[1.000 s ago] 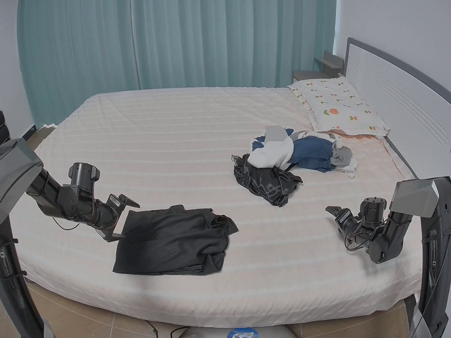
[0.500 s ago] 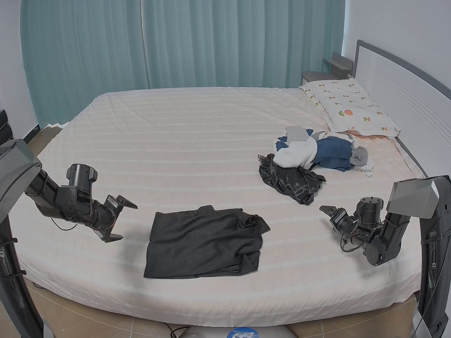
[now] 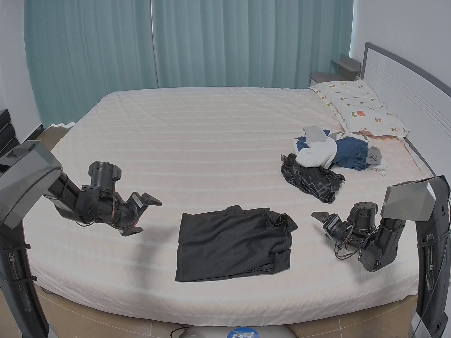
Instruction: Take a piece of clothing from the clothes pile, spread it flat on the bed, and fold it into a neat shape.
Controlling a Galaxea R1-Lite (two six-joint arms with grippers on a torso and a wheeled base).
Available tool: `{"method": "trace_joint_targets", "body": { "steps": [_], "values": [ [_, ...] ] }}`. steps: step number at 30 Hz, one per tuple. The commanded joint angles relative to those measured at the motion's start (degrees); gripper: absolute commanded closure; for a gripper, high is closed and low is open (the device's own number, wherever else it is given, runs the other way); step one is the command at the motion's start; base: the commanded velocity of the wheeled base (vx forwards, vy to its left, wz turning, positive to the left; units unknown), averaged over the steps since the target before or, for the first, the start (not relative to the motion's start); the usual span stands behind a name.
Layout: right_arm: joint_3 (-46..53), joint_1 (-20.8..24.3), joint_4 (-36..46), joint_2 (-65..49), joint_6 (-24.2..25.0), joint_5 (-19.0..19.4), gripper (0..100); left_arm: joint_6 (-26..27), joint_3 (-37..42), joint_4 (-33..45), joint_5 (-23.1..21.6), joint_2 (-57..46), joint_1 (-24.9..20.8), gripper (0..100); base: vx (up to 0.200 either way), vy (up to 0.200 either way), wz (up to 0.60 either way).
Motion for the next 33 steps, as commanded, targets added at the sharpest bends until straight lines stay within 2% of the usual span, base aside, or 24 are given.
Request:
{"method": "trace_joint_targets", "body": {
  "steps": [1, 5, 11, 15, 23, 30, 31, 33],
  "values": [
    [0.2, 0.3, -0.1, 0.3, -0.1, 0.0, 0, 0.9, -5.9, -0.9, 2.6, 4.8, -5.4, 0, 0.0, 0.0, 0.0],
    [0.4, 0.3, -0.2, 0.3, -0.1, 0.0, 0, 1.8, -12.0, -0.9, 4.5, 8.8, -8.4, 0, 0.0, 0.0, 0.0],
    [0.5, 0.3, -0.2, 0.3, -0.1, 0.0, 0, 3.8, -17.4, -0.8, 4.8, 14.0, -10.7, 0, 0.0, 0.0, 0.0],
    [0.4, 0.3, -0.2, 0.4, -0.1, 0.0, 0, 5.0, -17.9, -1.3, 5.8, 15.7, -12.0, 0, 0.0, 0.0, 0.0],
    [0.5, 0.4, -0.2, 0.6, -0.1, 0.0, 0, 5.2, -19.0, -4.1, 8.7, 17.9, -12.0, 0, 0.0, 0.0, 0.0],
    [0.5, 0.4, -0.2, 0.6, -0.1, 0.0, 0, 5.3, -20.9, -3.4, 10.4, 19.8, -12.0, 0, 0.0, 0.0, 0.0],
    [0.5, 0.4, -0.2, 0.6, -0.1, -0.1, 0, 5.3, -20.9, -3.4, 10.4, 19.8, -12.0, 100, 0.0, 0.0, 0.0],
    [0.5, 0.4, -0.2, 0.6, -0.1, 0.0, 0, 5.3, -20.8, -3.3, 10.4, 19.8, -12.0, 100, 0.0, 0.0, 0.0]
  ]
}}
